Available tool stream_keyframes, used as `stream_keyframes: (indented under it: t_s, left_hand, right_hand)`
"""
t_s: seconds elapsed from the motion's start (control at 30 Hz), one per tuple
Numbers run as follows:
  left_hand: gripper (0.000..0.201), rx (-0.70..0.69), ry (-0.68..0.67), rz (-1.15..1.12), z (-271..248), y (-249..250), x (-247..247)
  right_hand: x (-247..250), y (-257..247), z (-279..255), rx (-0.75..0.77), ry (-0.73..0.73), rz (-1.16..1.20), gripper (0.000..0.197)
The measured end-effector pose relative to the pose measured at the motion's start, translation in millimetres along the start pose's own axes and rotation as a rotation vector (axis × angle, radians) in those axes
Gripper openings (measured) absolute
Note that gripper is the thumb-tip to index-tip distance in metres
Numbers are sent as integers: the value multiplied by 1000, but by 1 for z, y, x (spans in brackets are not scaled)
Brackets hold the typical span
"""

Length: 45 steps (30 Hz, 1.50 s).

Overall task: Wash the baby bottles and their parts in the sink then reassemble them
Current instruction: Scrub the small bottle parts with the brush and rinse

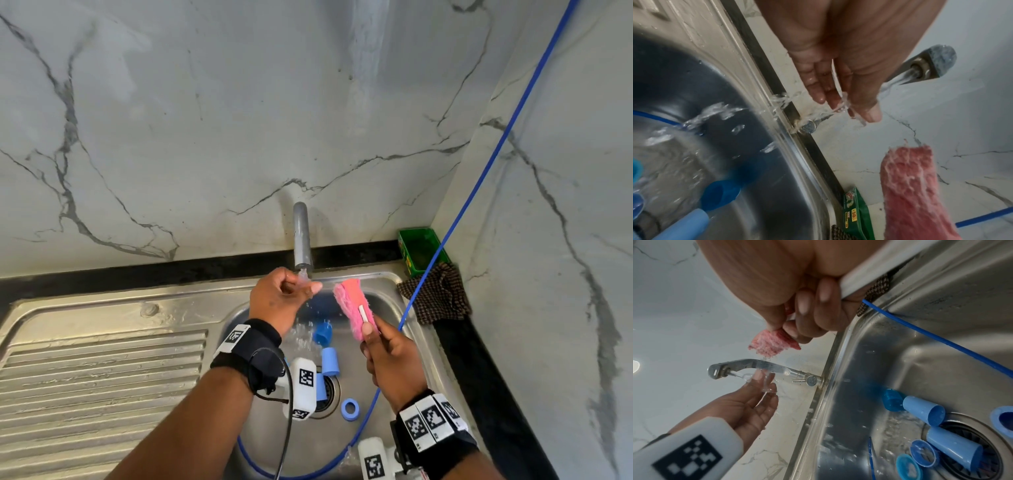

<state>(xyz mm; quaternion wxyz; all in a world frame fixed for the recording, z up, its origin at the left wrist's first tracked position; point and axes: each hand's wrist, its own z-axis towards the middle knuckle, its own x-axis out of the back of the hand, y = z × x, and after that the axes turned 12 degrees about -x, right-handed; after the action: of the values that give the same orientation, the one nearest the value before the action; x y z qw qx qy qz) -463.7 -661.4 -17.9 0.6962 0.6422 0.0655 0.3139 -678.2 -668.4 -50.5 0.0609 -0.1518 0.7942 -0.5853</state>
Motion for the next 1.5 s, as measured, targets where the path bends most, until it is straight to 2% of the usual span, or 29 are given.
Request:
stream_keyframes:
  t_s: [0.07, 0.13, 0.27, 0.3, 0.37, 0.4, 0.53, 0.67, 0.8, 0.9, 0.97, 1.1, 1.17, 1.33, 1.43, 1.5]
  left_hand:
    - [13, 1, -59, -39, 1, 5, 0]
    - [21, -9, -92, 2, 1, 6, -1]
    - [10, 54, -74, -19, -6, 12, -2]
    - [17, 61, -41, -28, -8, 14, -2]
    - [30, 41, 26, 68, -12, 18, -3]
    - [29, 30, 38, 100, -13, 19, -3]
    - [14, -26, -33, 68, -17, 17, -4]
    - [20, -61, -55, 59, -29, 11, -6]
    - [15, 82, -96, 7, -48, -3, -3]
    - [20, 108, -74, -23, -60, -9, 3]
    - [17, 137, -63, -123, -67, -3, 6]
    - [16, 472, -11, -587, -78, 10, 18]
    - [18, 581, -16, -670, -79, 11, 28]
    - [31, 591, -39, -702, -83, 8, 44]
    - [24, 552, -15, -661, -85, -9, 50]
    - [21, 546, 28, -519, -87, -26, 53]
  right_hand:
    - [2, -3, -5, 10, 6, 2, 27]
    - [4, -5, -8, 17, 7, 1, 27]
    - [9, -5, -14, 28, 0, -8, 29]
    - [10, -5, -15, 33, 0, -17, 29]
    - [14, -4, -17, 42, -3, -34, 31]
    - [15, -4, -18, 47, -7, -40, 31]
    - [22, -5, -23, 60, -28, -34, 30]
    - [29, -7, -26, 72, -24, -53, 27]
    - [32, -6, -26, 79, -28, -51, 27]
    - [29, -5, -26, 79, -59, -25, 23]
    - [26, -4, -26, 66, -74, -14, 24]
    - [19, -4, -30, 69, -113, -39, 23]
    - [15, -6, -34, 74, -124, -45, 22]
    - [4, -8, -39, 83, -134, -66, 27]
    - [-3, -6, -42, 92, -117, -98, 26]
    - [-8, -5, -44, 96, -110, -111, 26]
